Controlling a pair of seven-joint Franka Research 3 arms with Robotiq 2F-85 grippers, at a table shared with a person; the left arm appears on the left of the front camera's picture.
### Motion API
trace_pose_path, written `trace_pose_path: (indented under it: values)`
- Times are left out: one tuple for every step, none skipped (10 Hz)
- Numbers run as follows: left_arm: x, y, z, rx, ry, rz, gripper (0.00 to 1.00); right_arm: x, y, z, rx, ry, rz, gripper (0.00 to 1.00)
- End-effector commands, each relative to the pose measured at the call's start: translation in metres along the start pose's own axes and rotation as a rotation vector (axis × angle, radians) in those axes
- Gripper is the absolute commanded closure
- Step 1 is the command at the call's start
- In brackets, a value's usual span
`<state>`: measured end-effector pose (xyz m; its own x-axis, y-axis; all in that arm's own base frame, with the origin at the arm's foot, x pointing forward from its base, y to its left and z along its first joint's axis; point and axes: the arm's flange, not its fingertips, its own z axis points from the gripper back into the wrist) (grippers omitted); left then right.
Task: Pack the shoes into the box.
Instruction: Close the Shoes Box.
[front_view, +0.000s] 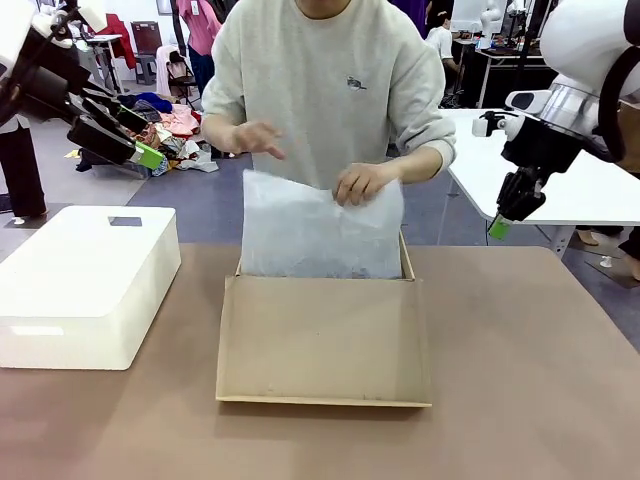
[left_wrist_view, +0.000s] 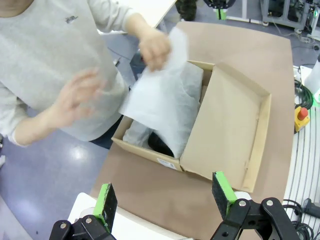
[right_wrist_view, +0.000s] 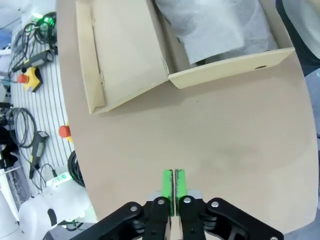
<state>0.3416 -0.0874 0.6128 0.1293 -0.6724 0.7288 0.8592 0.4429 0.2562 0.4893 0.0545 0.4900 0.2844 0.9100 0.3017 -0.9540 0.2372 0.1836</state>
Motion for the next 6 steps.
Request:
trace_pose_path:
  values:
    - [-0.002, 0.001, 0.0, -0.015, -0.012, -0.012, 0.0, -0.006, -0.008, -0.001, 0.01, -0.07, 0.034, 1.0]
    - [-0.002, 0.001, 0.0, -0.015, -0.012, -0.012, 0.0, -0.009, -0.007, -0.006, -0.021, -0.103, 0.005, 1.0]
    - [-0.002, 0.001, 0.0, -0.015, -0.012, -0.012, 0.0, -0.012, -0.009, -0.012, -0.042, -0.128, -0.009, 1.0]
    - [-0.002, 0.001, 0.0, -0.015, -0.012, -0.012, 0.0, -0.016, -0.01, -0.019, -0.04, -0.14, -0.005, 1.0]
    - [-0.002, 0.001, 0.0, -0.015, -0.012, -0.012, 0.0, -0.021, -0.01, -0.025, -0.051, -0.158, 0.016, 1.0]
    - [-0.002, 0.001, 0.0, -0.015, -0.012, -0.012, 0.0, -0.027, -0.01, -0.034, -0.04, -0.168, 0.041, 1.0]
